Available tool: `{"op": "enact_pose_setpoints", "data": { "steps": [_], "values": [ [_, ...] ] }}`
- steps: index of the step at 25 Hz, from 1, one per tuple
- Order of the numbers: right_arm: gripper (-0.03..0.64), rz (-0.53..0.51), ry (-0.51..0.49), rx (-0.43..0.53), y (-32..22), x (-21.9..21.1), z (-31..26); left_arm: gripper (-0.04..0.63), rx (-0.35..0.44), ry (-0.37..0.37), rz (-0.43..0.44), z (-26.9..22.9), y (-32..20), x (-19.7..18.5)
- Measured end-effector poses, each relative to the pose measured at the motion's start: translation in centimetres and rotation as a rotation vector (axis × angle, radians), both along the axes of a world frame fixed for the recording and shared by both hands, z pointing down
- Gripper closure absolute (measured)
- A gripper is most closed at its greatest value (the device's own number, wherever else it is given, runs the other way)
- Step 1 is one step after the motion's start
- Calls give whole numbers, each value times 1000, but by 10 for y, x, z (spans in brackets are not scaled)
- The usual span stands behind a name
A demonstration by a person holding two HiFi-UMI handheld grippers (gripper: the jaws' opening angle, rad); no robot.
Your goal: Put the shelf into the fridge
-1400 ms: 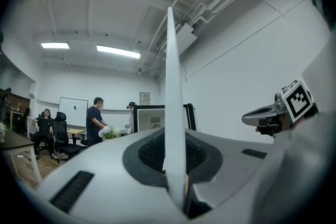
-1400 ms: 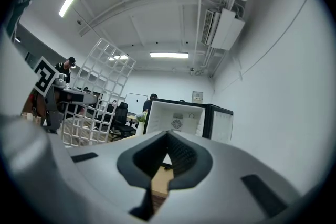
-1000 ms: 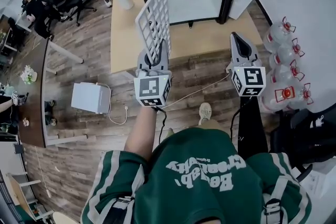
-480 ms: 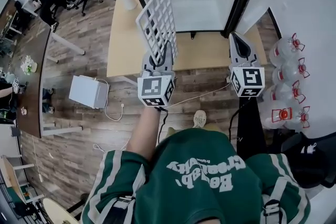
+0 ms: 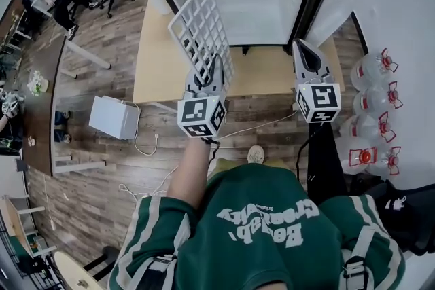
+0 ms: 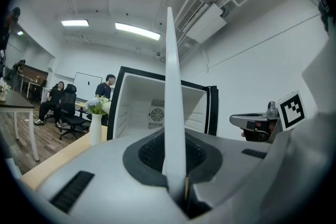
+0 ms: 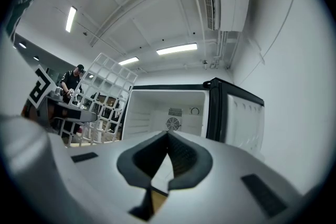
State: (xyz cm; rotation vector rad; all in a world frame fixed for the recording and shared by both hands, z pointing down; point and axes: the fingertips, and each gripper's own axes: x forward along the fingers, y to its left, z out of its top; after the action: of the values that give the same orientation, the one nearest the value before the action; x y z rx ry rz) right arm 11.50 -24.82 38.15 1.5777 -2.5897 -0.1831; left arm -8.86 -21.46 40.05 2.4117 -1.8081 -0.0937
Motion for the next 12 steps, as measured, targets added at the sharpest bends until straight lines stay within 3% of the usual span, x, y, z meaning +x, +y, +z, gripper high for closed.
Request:
{"op": "enact_pose_setpoints", "data": {
  "steps": [5,12],
  "values": [
    [614,-10,-14,8,-9,5,-2,569,-19,18,-1,6,-9,11],
    [614,-25,-21,14,-12,1,-6,569,-16,-30,-14,4,-12,10]
  ]
}}
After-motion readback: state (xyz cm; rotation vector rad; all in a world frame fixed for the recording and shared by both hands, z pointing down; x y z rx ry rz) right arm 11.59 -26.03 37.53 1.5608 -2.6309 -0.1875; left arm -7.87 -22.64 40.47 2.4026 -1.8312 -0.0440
